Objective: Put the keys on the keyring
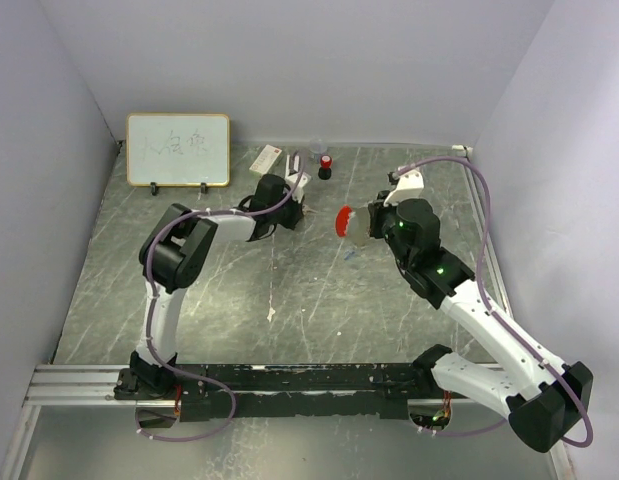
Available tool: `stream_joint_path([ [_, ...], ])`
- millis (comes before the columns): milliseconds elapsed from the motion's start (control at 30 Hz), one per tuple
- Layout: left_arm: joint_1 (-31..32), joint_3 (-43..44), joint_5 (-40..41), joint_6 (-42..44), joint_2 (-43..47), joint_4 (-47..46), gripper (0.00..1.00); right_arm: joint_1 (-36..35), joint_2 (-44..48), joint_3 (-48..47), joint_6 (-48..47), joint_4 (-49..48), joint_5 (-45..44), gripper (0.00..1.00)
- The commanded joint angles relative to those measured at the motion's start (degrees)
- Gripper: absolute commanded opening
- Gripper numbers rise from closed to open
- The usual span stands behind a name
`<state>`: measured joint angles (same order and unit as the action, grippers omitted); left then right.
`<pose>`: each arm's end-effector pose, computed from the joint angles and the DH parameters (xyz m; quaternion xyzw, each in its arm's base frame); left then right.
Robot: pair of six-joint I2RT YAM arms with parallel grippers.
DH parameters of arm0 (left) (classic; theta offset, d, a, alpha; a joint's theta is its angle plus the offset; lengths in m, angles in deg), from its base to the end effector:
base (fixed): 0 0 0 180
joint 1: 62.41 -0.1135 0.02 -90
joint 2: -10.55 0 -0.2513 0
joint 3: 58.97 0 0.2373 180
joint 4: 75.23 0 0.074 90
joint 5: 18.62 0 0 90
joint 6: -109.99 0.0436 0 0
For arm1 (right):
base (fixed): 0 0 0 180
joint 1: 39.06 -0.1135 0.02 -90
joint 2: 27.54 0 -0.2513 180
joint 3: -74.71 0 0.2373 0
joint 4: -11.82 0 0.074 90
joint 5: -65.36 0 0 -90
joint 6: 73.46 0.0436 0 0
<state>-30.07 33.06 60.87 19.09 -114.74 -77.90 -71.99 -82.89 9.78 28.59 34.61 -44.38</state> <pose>0.3880 -0.2550 0.1290 0.2780 0.8203 -0.2174 0.4501 0.1953 0.1089 0.3334 -0.0352 0.7787 0.1099 0.6167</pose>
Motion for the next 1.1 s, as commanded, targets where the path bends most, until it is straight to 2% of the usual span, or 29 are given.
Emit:
stream_joint_path([
  [0, 0.53, -5.77, -4.55, -0.77, 5.97, 2.59, 0.07, 0.49, 0.22, 0.70, 0.62, -2.35, 0.66, 0.00],
  [167, 0.75, -11.74, -9.44, -0.03, 13.95, 1.68, 0.07, 0.58, -0.83, 0.97, 0.78, -3.06, 1.61, 0.00],
  [467, 2.73, -14.80, -15.12, 2.79, 24.29, 3.51, 0.07, 0.67, -0.92, 1.39, 1.29, -3.44, 2.31, 0.00],
  [767, 4.04, -16.13, -17.26, 3.03, 26.59, 5.36, 0.07, 0.76, -0.28, 1.53, 1.37, -2.87, 2.51, 0.00],
  [1067, 4.01, -16.76, -17.80, 3.08, 24.47, 7.31, 0.07, 0.75, -0.64, 1.27, 0.75, -2.81, 2.78, 0.00],
])
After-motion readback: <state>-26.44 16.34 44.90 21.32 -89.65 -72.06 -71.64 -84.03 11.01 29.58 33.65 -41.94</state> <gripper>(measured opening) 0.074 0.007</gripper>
